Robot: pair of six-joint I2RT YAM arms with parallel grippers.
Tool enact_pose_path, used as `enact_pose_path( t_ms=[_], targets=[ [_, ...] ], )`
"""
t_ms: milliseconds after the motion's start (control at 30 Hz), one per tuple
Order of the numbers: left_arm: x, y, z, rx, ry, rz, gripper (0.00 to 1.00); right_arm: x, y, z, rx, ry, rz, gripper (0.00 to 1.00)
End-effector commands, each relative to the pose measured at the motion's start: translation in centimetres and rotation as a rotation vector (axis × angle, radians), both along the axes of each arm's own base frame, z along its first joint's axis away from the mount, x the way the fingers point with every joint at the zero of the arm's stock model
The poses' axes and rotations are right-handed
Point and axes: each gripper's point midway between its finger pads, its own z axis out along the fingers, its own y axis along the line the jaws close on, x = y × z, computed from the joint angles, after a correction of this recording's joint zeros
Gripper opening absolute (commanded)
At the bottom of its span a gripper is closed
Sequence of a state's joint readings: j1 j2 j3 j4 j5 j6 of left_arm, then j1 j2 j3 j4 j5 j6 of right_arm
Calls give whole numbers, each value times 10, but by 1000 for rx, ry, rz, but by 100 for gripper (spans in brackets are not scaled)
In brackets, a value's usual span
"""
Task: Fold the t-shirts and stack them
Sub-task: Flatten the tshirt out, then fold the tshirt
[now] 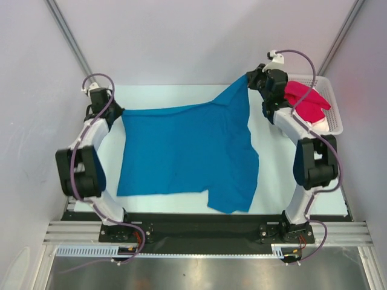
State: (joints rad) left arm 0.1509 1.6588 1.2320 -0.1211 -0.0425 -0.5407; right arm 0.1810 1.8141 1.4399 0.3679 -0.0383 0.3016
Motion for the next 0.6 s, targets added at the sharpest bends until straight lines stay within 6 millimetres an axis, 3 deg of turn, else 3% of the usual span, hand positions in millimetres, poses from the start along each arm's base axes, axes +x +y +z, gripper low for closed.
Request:
enact_pose_path(
  t_ms=[0,33,67,133,167,267,400,433,500,533,567],
  targets=[
    [50,8,20,27,-117,-25,0,25,-3,48,21,-204,14,0],
    [60,11,23,33,-123,-22,0,31,-1,39,28,-187,34,0],
    [67,13,-1,27,-78,-25,0,41,1,19,25,-159,40,0],
    [81,15,-4,33,-76,-38,0,48,5,4,29,-134,51,0],
    [86,11,-25,21,-39,-65,0,49,6,-3,36,-119,55,0],
    [92,7,-32,12,-11,-97,0,49,6,-22,43,-54,52,0],
    [84,2,-40,-6,21,-114,0,31,1,-38,51,26,32,0],
    [78,2,-47,-11,54,-112,0,24,-1,-26,58,20,23,0],
    [71,0,-49,-19,83,-111,0,13,-5,-41,58,102,4,0],
    [61,-1,-57,-33,127,-106,0,5,-5,-32,61,106,5,0],
    [56,-1,-59,-45,144,-101,0,-2,-8,-43,59,163,-4,0]
  ],
)
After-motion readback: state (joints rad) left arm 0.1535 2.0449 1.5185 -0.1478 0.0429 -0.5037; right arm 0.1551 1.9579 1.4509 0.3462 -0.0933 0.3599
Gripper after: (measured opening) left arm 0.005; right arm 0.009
